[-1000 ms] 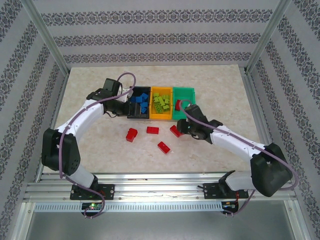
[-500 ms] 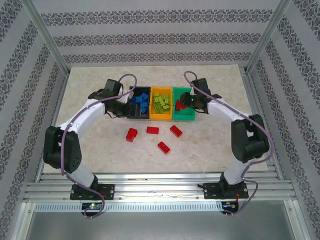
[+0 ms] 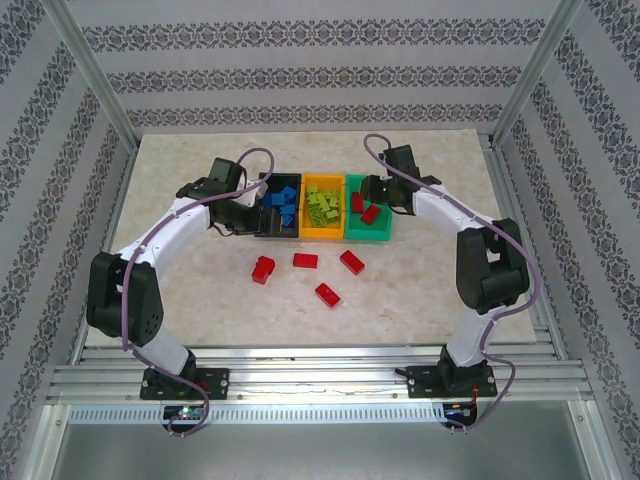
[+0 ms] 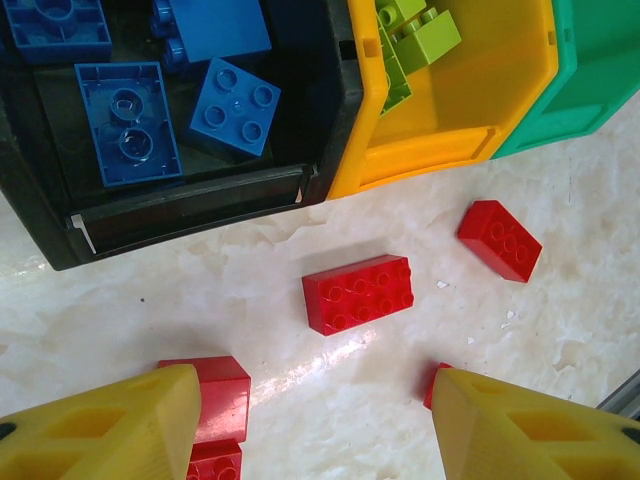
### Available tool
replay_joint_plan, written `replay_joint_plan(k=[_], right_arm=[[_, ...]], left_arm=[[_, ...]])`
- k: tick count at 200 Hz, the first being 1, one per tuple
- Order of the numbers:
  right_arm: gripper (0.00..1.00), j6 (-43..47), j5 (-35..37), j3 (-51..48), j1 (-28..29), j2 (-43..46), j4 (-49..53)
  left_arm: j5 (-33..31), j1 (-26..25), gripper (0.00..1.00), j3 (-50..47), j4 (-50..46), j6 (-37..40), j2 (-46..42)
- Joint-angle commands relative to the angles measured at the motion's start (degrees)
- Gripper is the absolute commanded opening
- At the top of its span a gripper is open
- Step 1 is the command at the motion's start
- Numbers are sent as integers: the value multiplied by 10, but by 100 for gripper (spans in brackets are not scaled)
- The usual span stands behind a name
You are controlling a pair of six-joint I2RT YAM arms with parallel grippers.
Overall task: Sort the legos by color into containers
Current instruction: Place the lego in the container, then pick up the lego from the center of the table.
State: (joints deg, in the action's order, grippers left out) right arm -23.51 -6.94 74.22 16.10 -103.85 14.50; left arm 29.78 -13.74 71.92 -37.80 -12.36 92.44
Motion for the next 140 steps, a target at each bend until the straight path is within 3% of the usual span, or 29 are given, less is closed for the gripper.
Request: replay_joint_plan(k=[1, 63, 89, 140], right_arm=[[43, 18, -5, -42, 32, 62, 12], [45, 42, 51, -185, 127, 164, 26], [46, 61, 94, -193, 152, 141, 63], [50, 85, 61, -177, 156, 70, 66]], left_arm=[[-1, 7, 63, 17, -22, 13, -2], [11, 7, 63, 18, -19, 10, -3], [16, 7, 63, 14, -16, 8, -7], [16, 7, 63, 12, -15, 8, -5]])
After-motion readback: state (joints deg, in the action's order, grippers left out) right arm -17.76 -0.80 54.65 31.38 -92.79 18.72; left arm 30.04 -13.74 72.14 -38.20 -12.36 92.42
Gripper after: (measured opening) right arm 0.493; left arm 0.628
